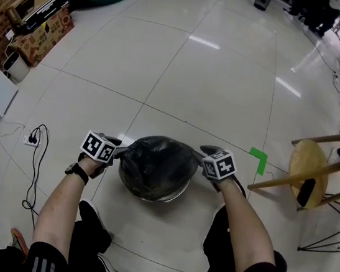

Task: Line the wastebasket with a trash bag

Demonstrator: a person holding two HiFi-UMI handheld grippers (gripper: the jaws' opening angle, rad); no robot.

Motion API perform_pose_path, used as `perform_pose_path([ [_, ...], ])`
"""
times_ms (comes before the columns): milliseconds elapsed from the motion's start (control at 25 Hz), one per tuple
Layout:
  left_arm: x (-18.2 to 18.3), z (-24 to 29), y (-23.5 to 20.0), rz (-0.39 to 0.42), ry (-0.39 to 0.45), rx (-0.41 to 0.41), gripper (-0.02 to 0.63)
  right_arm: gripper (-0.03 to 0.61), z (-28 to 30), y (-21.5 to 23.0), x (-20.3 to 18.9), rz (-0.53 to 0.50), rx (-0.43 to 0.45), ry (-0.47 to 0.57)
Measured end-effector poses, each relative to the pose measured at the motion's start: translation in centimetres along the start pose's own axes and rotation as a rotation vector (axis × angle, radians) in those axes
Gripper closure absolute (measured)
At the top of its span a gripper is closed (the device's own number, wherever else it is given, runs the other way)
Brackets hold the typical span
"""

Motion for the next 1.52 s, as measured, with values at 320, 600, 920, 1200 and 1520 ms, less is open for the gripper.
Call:
perform_pose_path([
  [320, -0.9, -0.6, 0.7, -0.029, 0.033, 0.032, 0.434, 0.417, -7.8, -2.7, 1.2, -0.138, 0.076, 0.069],
  [600, -0.8, -2.4, 0.6, -0.009, 0.051, 0.079, 0.434, 0.395, -9.2, -12.7, 1.2, -0.517, 0.250, 0.059],
  [920, -1.6, -2.4, 1.8, -0.009, 0.046, 0.076, 0.434, 0.433, -6.2, -13.8, -1.6, -0.687, 0.250, -0.110],
  [1200, -2.1, -1.7, 1.8, -0.014, 0.043, 0.064, 0.436, 0.574, -6.3, -13.5, -1.9, -0.685, 0.216, -0.108],
  [1520, -2.8, -1.4, 1.6, -0.027, 0.044, 0.060, 0.436, 0.572, -9.5, -10.9, -4.7, -0.422, 0.183, -0.055],
])
Point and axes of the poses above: the fingertips, and each gripper's own axes: z forward along the fingers, y to its right, x out of its top, the point moved 1 cm from there along -z, backward along the fingers, and after that the axes turned 10 degrees about y, right-handed, at the moved point
